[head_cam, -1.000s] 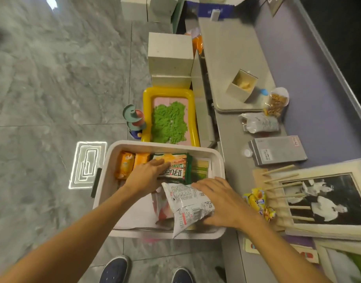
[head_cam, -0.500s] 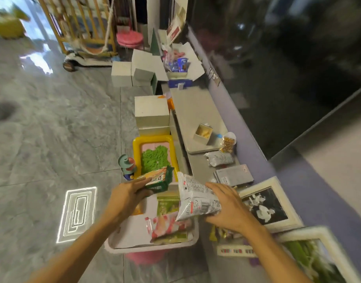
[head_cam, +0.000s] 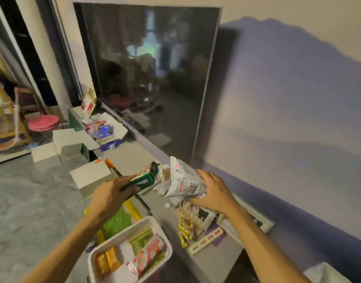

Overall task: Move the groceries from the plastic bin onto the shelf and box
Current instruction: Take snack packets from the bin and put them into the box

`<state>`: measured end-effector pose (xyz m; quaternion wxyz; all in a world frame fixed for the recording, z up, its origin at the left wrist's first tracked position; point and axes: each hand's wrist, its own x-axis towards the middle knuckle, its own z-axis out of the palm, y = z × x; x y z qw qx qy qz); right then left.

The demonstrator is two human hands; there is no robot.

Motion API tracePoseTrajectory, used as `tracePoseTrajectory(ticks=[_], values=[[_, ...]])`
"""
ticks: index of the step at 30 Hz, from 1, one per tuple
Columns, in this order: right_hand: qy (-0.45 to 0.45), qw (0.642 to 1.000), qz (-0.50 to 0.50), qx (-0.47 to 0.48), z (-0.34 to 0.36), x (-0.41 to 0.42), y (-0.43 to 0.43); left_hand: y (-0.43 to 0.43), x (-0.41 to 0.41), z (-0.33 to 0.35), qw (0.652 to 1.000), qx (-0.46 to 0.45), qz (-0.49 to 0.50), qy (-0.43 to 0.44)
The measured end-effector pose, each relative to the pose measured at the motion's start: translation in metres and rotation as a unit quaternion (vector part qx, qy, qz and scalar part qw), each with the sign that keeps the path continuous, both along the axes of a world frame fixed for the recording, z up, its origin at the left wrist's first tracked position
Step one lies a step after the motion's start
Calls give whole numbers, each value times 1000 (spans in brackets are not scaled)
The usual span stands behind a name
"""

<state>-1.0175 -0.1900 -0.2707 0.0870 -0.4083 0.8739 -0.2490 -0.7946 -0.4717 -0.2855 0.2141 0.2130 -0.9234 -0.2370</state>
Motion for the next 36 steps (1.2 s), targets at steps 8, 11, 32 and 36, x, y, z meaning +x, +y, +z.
tracePoseTrajectory(ticks=[8,11,32,36], values=[[9,976,-216,-39,47,65,195,127,-77,37,978,-43,-204,18],[26,952,-301,-43,57,95,278,198,-99,40,960,-39,-278,22],[-80,833,-547,37,-72,130,582,575,-163,-86,893,-43,-435,-103],[-118,792,-598,-32,-128,90,577,606,-194,-126,910,4,-403,-98]])
